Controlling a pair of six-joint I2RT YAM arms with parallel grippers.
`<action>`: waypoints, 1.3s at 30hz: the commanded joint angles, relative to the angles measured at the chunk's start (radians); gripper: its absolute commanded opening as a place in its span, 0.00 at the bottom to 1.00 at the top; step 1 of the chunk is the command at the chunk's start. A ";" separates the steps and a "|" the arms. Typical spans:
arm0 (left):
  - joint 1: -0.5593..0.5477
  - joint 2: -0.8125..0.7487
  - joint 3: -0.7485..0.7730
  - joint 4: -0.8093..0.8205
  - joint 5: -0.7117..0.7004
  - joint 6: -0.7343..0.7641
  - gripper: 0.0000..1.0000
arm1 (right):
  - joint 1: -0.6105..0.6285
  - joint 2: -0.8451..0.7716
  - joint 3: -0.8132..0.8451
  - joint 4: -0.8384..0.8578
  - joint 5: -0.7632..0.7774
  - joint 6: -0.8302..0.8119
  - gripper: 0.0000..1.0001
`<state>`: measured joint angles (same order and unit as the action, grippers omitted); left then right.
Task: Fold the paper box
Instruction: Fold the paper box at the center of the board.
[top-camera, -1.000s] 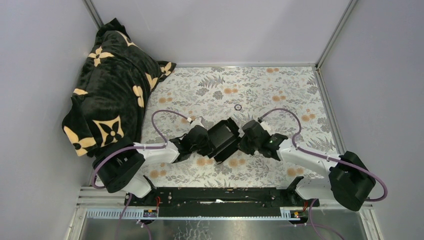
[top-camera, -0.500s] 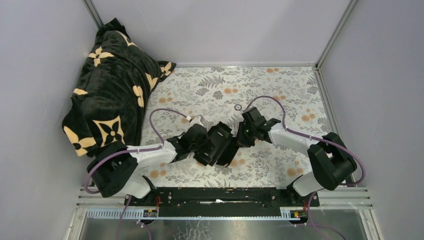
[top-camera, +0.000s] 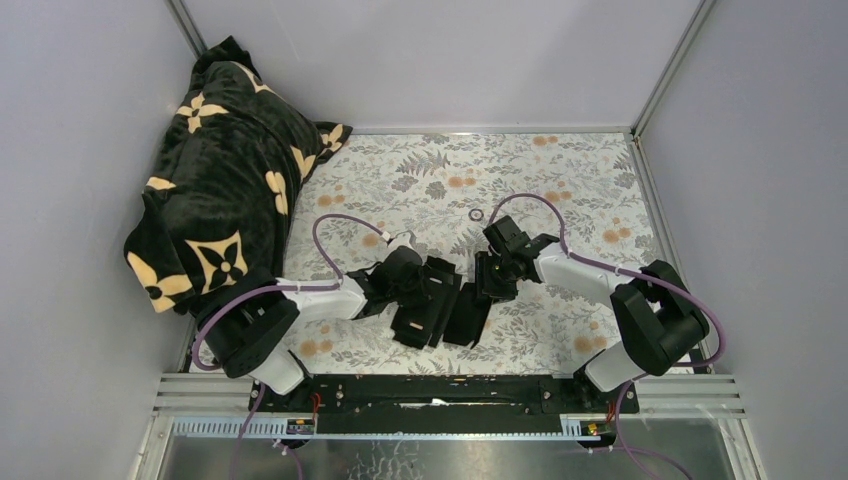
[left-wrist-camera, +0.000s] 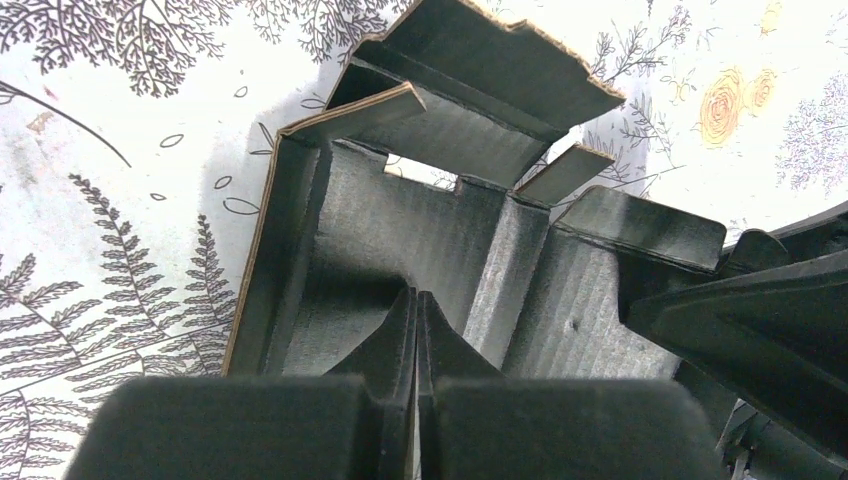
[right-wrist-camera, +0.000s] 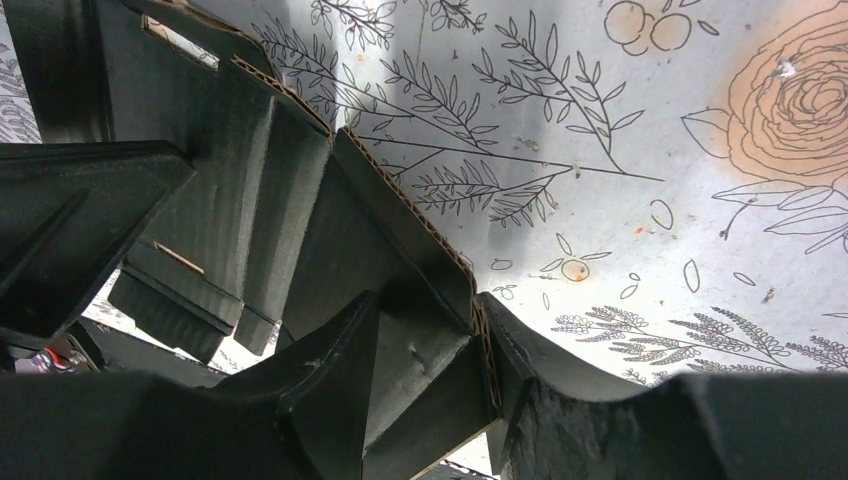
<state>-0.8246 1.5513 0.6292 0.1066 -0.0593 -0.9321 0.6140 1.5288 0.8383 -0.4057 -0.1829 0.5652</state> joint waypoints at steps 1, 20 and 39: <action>-0.010 0.016 -0.010 0.035 -0.006 0.011 0.00 | -0.004 -0.036 -0.006 -0.014 0.002 0.022 0.47; -0.032 0.047 -0.020 0.043 -0.028 -0.024 0.00 | 0.141 -0.195 -0.157 0.118 0.070 0.323 0.53; -0.034 0.096 -0.019 0.092 -0.012 -0.039 0.00 | 0.322 -0.546 -0.336 0.026 0.387 0.775 0.69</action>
<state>-0.8501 1.5948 0.6189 0.2115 -0.0689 -0.9730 0.8806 0.9836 0.5186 -0.3801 0.1055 1.1973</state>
